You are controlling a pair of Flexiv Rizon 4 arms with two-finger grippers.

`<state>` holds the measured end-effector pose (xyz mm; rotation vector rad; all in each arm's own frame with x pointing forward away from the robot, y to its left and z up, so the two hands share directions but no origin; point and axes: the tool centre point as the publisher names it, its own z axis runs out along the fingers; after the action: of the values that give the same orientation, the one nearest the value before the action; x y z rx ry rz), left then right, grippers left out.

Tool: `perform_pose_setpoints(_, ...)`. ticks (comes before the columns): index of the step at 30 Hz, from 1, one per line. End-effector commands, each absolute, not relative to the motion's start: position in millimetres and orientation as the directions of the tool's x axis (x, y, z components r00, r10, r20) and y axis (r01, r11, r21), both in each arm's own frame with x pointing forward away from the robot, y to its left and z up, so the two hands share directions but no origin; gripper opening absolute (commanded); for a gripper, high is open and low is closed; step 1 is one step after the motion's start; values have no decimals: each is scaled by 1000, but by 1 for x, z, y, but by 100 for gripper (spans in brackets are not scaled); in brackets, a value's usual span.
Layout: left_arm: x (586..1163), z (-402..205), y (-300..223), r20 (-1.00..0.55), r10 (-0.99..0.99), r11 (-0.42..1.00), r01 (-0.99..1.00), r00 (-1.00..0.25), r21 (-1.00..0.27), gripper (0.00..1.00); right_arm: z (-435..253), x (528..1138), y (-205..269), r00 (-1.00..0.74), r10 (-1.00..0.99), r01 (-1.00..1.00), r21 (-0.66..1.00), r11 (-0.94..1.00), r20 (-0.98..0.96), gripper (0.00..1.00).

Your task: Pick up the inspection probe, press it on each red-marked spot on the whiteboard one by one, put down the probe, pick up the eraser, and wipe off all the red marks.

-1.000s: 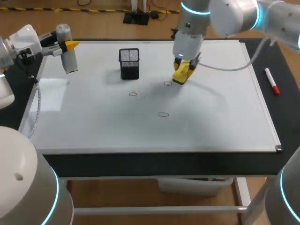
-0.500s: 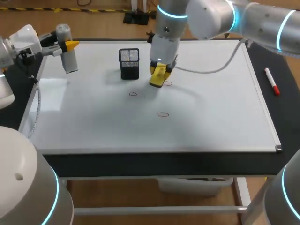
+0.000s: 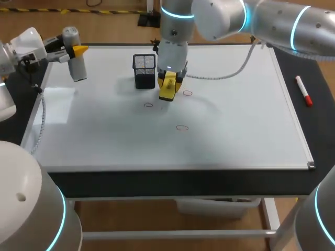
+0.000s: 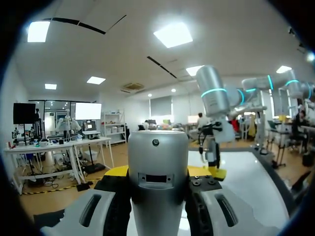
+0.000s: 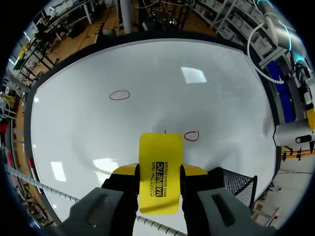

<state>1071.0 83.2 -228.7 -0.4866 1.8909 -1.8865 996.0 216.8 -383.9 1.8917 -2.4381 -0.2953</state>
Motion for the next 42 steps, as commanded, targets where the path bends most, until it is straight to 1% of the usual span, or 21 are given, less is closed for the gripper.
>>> perform_pose_setpoints(1,1070,-228,83,-52,-528,17,50,-848,-999,0,-382,998,218,-252,-965,-956,176,236,-73,0)
perform_pose_setpoints(13,1070,-228,83,-52,-528,17,50,-848,-999,0,-384,999,217,-250,-966,-955,184,234,-68,0)
perform_pose_setpoints(19,1070,-228,83,-52,-528,17,50,-848,-999,0,-397,994,224,-235,-969,-955,207,214,-83,0)
perform_pose_setpoints(29,1070,-228,83,-52,-528,17,50,-848,-999,0,-409,985,255,-145,-986,-967,220,125,-80,0)
perform_pose_setpoints(42,1070,-228,83,-52,-528,17,50,-848,-999,0,-409,987,298,-18,-997,-974,226,0,-77,0)
